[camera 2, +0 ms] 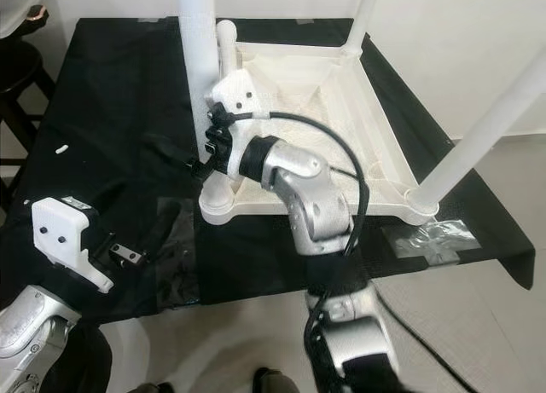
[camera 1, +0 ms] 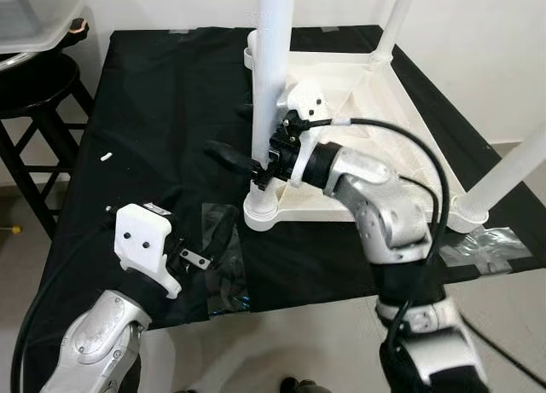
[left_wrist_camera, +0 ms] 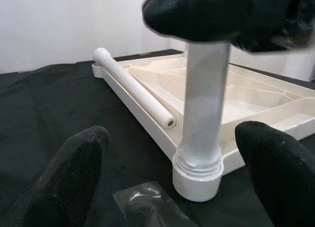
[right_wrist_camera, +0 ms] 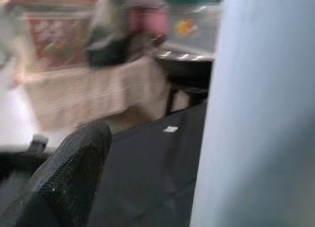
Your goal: Building children table
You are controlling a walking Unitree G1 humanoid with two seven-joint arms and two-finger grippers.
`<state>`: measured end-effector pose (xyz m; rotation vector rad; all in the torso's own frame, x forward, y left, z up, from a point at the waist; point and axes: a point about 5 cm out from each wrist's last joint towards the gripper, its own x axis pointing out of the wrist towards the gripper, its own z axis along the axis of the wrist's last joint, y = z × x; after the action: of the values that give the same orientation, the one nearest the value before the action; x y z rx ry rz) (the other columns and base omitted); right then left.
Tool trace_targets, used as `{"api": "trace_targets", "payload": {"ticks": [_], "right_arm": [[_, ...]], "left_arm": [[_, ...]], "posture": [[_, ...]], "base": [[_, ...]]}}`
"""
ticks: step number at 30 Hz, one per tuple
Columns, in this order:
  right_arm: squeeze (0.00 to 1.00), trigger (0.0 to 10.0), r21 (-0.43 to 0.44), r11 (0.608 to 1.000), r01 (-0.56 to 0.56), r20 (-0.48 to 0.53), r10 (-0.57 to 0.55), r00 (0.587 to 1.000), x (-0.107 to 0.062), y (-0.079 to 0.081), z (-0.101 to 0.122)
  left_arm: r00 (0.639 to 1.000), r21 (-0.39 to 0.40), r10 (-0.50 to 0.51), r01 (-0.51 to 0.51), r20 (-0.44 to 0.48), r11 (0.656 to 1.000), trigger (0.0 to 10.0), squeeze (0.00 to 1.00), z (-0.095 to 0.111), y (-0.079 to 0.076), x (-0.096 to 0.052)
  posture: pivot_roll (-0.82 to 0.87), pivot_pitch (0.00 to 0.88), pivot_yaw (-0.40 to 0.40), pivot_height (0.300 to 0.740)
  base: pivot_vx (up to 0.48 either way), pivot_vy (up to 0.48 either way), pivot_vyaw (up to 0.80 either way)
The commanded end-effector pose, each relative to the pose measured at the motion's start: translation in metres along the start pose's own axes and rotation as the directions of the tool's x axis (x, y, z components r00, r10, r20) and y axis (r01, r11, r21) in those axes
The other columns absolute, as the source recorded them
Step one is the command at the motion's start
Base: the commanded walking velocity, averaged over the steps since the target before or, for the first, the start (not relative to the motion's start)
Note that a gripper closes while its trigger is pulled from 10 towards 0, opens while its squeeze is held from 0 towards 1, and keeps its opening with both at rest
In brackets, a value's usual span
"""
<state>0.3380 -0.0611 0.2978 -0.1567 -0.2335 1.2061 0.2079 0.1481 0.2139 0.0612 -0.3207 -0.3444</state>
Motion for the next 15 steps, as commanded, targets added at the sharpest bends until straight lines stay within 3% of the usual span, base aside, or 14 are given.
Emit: {"api": "trace_targets", "payload": {"ticks": [1, 6, 14, 15], "right_arm": [[0.00, 10.0, 0.010, 0.999, -0.043, 0.022, 0.043, 0.999, -0.002, -0.007, -0.002], [0.00, 10.0, 0.009, 0.996, -0.087, -0.003, 0.087, 0.996, -0.006, -0.021, -0.007], [0.00, 10.0, 0.066, 0.966, -0.250, 0.042, 0.248, 0.968, -0.006, -0.023, -0.007], [0.00, 0.0, 0.074, 0.954, -0.290, 0.051, 0.287, 0.957, -0.006, -0.023, -0.008]], "left_arm": [[1.000, 0.000, 0.004, -0.004, -0.005, 1.000, 10.0, 0.00, 0.001, -0.003, -0.003], [1.000, 0.000, 0.002, -0.002, -0.011, 1.000, 10.0, 0.00, 0.001, -0.003, -0.005], [1.000, -0.001, -0.001, 0.001, -0.017, 1.000, 10.0, 0.00, 0.001, -0.005, -0.007], [1.000, -0.001, -0.001, 0.001, -0.018, 1.000, 10.0, 0.00, 0.001, -0.005, -0.008]], "posture": [[0.04, 0.209, -0.090, 0.740], [0.05, 0.211, -0.085, 0.740], [0.06, 0.211, -0.084, 0.740], [0.06, 0.209, -0.084, 0.740]], "base": [[0.000, 0.000, 0.00], [0.000, 0.000, 0.00], [0.000, 0.000, 0.00], [0.000, 0.000, 0.00]]}}
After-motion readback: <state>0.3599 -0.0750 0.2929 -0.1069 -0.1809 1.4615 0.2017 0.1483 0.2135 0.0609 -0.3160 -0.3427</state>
